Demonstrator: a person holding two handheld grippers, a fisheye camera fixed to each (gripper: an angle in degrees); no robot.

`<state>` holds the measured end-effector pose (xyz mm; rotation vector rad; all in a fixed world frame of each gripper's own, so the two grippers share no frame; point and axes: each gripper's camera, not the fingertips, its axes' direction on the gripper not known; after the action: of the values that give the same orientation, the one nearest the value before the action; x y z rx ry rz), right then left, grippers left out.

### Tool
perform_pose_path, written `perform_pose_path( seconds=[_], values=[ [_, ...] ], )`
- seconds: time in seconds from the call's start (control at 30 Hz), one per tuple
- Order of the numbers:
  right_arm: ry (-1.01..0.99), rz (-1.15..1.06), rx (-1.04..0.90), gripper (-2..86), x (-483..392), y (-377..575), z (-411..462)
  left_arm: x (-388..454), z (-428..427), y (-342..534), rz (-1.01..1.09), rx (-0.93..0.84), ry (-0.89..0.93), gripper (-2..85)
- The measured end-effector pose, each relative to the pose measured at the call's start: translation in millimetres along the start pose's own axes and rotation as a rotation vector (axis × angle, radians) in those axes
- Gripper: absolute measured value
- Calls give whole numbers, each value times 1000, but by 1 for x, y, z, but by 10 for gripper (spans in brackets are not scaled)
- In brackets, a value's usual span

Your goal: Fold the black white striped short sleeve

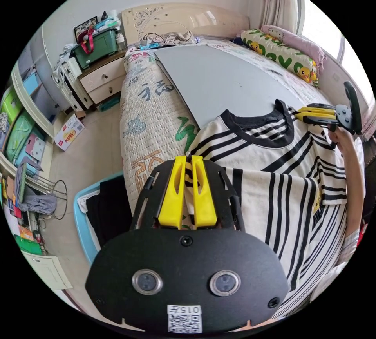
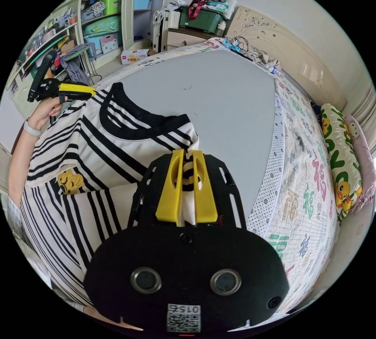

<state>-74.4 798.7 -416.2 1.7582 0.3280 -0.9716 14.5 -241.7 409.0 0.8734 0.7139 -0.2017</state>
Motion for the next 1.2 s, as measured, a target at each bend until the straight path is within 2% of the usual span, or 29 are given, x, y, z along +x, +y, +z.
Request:
perform_pose_path(
  seconds=[1.2],
  values=[
    [48,-20,6,36,-34,40,92,-130,-128,-72,-19,7,37,8]
  ],
)
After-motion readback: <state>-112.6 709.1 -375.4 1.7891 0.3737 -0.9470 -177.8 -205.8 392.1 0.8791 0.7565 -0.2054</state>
